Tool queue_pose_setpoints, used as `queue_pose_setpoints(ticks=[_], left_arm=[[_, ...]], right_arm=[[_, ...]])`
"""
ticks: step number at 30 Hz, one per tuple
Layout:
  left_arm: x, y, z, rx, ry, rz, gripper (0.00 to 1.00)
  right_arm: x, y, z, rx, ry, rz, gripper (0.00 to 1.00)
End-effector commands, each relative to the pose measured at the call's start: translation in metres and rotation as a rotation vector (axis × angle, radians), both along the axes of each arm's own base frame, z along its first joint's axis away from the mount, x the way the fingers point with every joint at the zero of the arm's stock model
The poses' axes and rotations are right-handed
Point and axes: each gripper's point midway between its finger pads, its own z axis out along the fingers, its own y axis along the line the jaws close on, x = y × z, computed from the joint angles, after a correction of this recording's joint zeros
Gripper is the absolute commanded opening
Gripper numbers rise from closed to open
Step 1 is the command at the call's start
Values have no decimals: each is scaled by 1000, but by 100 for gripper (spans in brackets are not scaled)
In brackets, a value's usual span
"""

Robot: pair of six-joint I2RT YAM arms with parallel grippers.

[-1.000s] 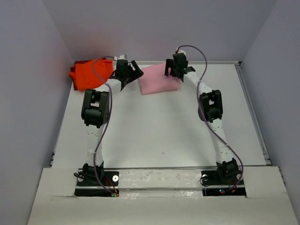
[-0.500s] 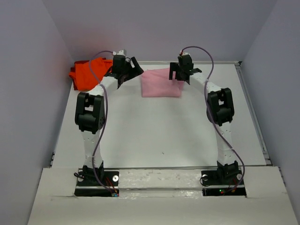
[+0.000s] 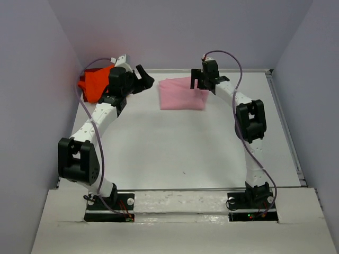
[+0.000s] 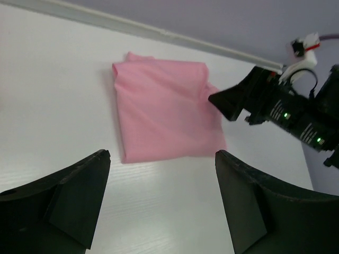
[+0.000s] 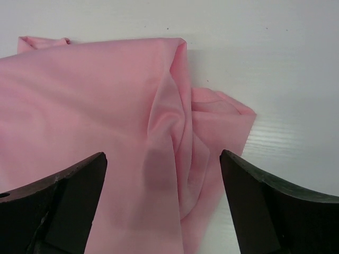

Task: Fold and stack the t-shirts
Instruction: Fold the long partially folded tshirt into a neat square, then smooth out wrinkles on the folded tshirt

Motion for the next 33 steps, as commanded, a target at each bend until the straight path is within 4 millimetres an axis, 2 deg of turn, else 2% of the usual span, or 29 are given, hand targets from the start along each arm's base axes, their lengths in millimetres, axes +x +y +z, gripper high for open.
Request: queue_pose_setpoints(ticks=[1, 3, 4, 7, 8, 11, 13, 14, 16, 17, 18, 20, 21, 25, 32, 33], left_arm=[[-14, -15, -41, 11, 87, -59, 90], [-18, -20, -45, 1, 102, -78, 89], [-20, -24, -41, -12, 95, -102, 90], [-20, -26, -41, -20, 94, -110, 90], [-20, -27, -46, -19, 113, -113, 90], [-20, -29, -46, -26, 115, -129, 90], [-20, -30, -45, -28, 115, -130, 90], [-20, -29, -46, -25, 117, -129, 89], [-19, -29, -49, -22, 122, -126, 90], [-20, -30, -51, -20, 126, -129, 89], [-19, -30, -50, -23, 126, -127, 90], [-19, -30, -54, -22, 133, -130, 89], [-19, -31, -54, -23, 136, -131, 90], [-18, -31, -57, -24, 142, -135, 90], [-18, -32, -58, -24, 147, -138, 90], [-18, -32, -58, -24, 145, -138, 90]], right_arm=[[22, 21, 6, 29, -41, 58, 92], [29, 25, 13, 42, -46, 61, 90], [30, 28, 2, 47, -26, 67, 89], [28, 40, -8, 82, -5, 85, 83], [27, 41, -14, 86, 7, 80, 81], [23, 43, -29, 104, 41, 75, 77], [21, 42, -34, 107, 50, 71, 71], [18, 41, -41, 104, 64, 69, 61], [16, 40, -41, 102, 67, 70, 55], [15, 40, -42, 98, 68, 70, 38], [13, 39, -42, 99, 73, 70, 25], [11, 37, -42, 92, 73, 62, 6], [10, 36, -42, 86, 75, 63, 1], [4, 31, -43, 70, 87, 56, 0], [-10, 13, -4, 23, 59, 11, 0], [-14, 11, 10, 23, 51, 9, 0]])
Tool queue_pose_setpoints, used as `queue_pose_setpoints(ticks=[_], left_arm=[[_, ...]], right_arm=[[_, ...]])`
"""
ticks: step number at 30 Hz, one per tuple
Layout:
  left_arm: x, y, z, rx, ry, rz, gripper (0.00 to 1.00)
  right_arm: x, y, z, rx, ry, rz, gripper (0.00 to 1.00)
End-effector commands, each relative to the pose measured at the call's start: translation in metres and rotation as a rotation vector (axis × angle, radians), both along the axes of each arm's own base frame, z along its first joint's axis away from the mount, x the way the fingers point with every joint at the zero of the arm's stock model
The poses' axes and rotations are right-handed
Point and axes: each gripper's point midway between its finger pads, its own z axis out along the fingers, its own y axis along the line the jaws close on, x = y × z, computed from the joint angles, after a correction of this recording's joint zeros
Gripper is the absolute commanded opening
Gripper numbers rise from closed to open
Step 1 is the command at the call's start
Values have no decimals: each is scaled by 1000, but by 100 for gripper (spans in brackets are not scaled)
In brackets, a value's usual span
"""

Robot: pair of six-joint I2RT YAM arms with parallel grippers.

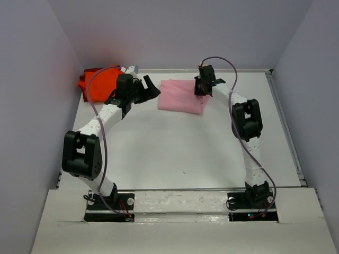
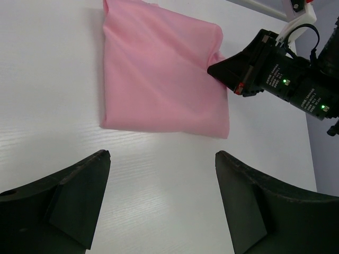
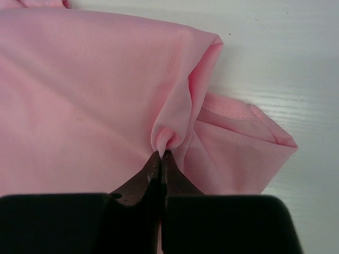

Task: Fold and stack the t-shirts
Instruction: Smooth out wrinkles on the folded tshirt

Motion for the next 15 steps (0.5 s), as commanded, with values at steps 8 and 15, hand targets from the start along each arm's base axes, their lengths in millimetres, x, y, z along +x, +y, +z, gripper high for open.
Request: queue_pose_setpoints(ticks=[8, 15], left_arm=[[4, -6, 18, -25, -49, -26, 89], [4, -7, 18, -24, -47, -30, 89]], right_arm=[[-33, -22, 101, -10, -72, -74, 0], [-78, -38, 76, -11, 32, -136, 0]])
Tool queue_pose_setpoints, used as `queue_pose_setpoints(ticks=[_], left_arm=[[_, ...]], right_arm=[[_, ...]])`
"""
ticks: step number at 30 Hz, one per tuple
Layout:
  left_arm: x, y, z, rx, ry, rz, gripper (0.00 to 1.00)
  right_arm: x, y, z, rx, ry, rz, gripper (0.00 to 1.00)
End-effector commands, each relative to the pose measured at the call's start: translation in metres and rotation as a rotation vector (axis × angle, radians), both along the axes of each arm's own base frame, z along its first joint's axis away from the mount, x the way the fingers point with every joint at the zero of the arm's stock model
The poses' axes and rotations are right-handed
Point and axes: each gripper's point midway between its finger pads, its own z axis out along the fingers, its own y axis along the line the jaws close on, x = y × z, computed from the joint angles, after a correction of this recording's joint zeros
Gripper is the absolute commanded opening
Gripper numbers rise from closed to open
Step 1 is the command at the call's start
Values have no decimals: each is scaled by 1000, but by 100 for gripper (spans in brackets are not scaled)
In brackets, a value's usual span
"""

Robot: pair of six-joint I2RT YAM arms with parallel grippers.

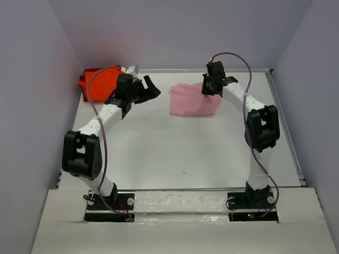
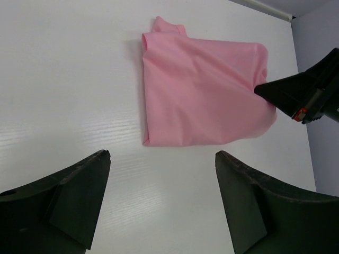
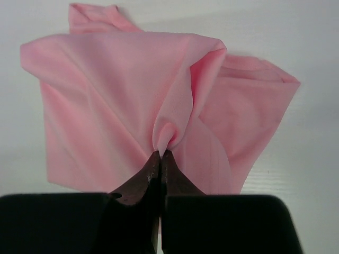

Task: Fold and stack the t-shirts
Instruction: Smooth out wrinkles on the folded tshirt

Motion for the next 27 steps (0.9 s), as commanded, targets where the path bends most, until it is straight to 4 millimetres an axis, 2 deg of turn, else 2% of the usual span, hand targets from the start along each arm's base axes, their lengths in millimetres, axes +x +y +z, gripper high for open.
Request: queue_pose_setpoints(ticks=[1, 2, 3, 6, 9, 12, 14, 17, 18, 19, 21, 22, 24, 27], left_arm=[[6, -4, 18, -20, -49, -20, 89], [5, -5, 18, -21, -49, -21, 89], [5, -5, 17, -21, -44, -22, 89], [5, -6, 15, -20, -39, -25, 89], [6, -6, 14, -21, -38, -27, 90], [6, -6, 14, -21, -37, -28, 90], [6, -7, 12, -20, -33, -29, 90], [7, -6, 11, -18, -31, -29, 89], [7, -7, 13, -19, -34, -31, 90], [6, -7, 11, -17, -30, -32, 89], [6, -8, 11, -20, -29, -36, 90], [7, -7, 9, -19, -24, -34, 90], [7, -8, 9, -20, -24, -35, 89], [6, -8, 8, -20, -20, -36, 90]], right_arm=[[-33, -15, -21, -22, 73, -64, 0], [-39, -18, -16, -19, 59, -68, 0], [-42, -21, -19, -25, 56, -75, 0], [-57, -39, -39, -73, 101, -118, 0], [-73, -48, -55, -96, 138, -144, 0], [-93, -47, -72, -70, 193, -141, 0], [-102, -43, -74, -35, 207, -133, 0], [-119, -48, -88, -39, 243, -139, 0], [-122, -50, -87, -46, 243, -143, 18], [-124, -52, -87, -55, 243, -145, 27], [-127, -57, -79, -66, 224, -158, 36], [-126, -58, -73, -69, 216, -160, 45], [-124, -57, -55, -58, 187, -158, 51], [-118, -57, -27, -48, 133, -152, 54]])
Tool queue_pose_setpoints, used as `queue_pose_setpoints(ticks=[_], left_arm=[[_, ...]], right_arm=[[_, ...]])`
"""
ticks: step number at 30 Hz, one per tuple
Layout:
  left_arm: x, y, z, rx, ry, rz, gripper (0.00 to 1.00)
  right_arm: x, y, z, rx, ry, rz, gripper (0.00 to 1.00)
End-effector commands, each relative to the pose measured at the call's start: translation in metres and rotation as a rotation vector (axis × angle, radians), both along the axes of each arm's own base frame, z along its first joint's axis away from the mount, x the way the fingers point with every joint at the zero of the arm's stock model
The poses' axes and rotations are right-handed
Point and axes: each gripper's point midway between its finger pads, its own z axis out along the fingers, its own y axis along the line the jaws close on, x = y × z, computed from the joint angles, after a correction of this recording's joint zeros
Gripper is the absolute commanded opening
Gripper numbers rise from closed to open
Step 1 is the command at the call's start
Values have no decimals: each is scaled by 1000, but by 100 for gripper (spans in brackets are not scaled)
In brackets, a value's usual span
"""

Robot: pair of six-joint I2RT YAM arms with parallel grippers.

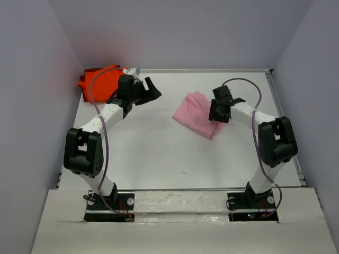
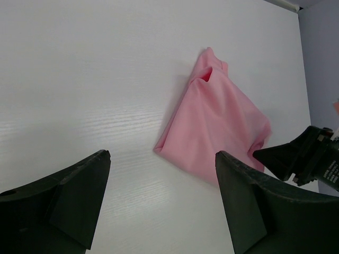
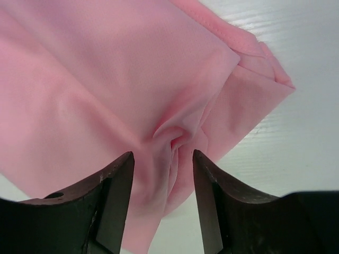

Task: Fold and stack the t-shirts
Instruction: Smooth out wrinkles on the folded tshirt

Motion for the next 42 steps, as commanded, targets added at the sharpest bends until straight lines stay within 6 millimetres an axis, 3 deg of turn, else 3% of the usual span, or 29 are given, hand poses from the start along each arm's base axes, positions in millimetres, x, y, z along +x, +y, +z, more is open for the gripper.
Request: queue_pose_setpoints(ticks=[1, 4, 11, 15, 28, 37, 42], left_arm=[[6, -6, 23, -25, -55, -24, 90], [5, -7, 25, -28, -59, -29, 89], [5, -7, 23, -31, -54, -35, 89], [5, -7, 24, -31, -55, -35, 90], [4, -9, 24, -33, -53, -41, 89], [5, -9, 19, -32, -43, -42, 89], [5, -9, 20, -33, -45, -44, 89]], right_arm=[[19, 0, 59, 19, -142, -5, 54], [30, 6, 69, 33, -166, 6, 55], [50, 6, 31, -11, -111, -19, 54], [54, -7, 15, -90, -93, -60, 54], [50, -21, 57, -137, -160, -85, 55], [45, -44, 35, -250, -107, -124, 55], [47, -43, 23, -254, -86, -124, 55]])
